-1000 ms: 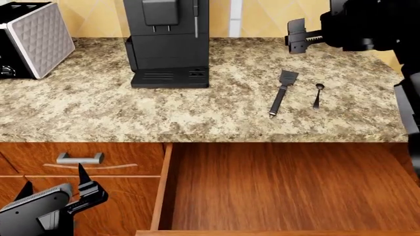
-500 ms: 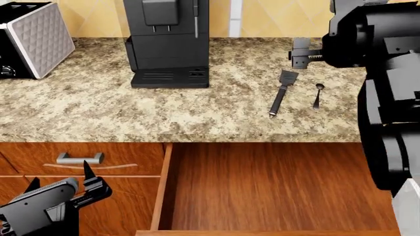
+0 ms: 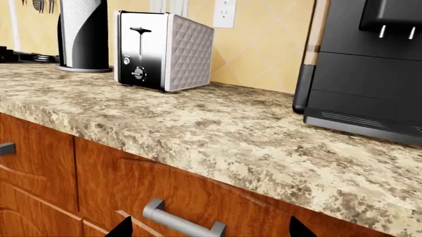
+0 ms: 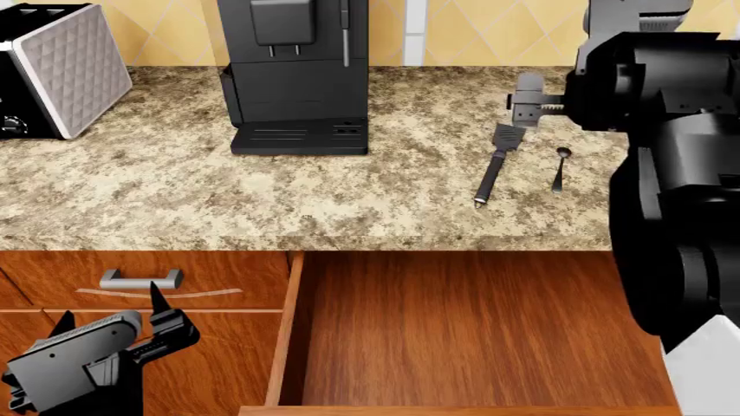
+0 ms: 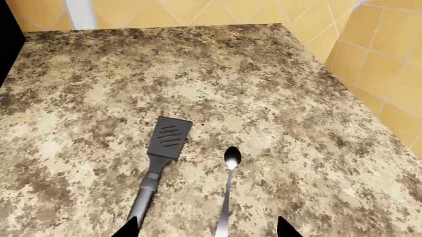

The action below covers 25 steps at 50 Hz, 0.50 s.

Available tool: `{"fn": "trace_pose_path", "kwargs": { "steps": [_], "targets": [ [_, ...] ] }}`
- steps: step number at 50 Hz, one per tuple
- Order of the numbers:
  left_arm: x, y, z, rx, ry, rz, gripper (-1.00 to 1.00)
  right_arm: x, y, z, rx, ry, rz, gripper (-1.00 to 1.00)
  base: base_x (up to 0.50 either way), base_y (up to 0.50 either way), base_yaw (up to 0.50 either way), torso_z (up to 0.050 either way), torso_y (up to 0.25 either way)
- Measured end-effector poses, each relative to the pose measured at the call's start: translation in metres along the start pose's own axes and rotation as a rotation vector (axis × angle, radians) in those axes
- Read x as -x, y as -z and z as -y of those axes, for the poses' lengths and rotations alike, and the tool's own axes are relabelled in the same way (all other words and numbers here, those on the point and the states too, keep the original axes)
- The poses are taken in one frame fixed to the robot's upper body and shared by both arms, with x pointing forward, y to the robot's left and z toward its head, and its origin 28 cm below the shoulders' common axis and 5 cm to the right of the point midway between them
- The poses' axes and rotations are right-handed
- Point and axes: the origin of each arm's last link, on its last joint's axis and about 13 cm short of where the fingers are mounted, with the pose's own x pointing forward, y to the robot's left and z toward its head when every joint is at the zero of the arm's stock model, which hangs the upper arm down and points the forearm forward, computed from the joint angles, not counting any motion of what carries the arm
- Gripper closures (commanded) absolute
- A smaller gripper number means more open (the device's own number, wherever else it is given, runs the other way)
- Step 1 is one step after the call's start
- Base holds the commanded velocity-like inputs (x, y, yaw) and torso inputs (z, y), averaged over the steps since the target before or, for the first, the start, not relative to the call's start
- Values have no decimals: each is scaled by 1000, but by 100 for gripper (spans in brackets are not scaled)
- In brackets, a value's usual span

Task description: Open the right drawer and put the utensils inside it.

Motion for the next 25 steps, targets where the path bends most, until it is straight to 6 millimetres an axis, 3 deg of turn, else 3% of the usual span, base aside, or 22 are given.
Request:
{"fn": "trace_pose_path", "kwargs": {
  "steps": [7,25],
  "targets": [
    [1,-1,0,-2,5,10,-100,0,-2,-2,-16,-4,23,-100,0,0,0,0,-16],
    [2,-1,-1,-19,17,17,-100,1,-8,-3,-6,64,73,-100,0,0,0,0,-239]
  ]
}}
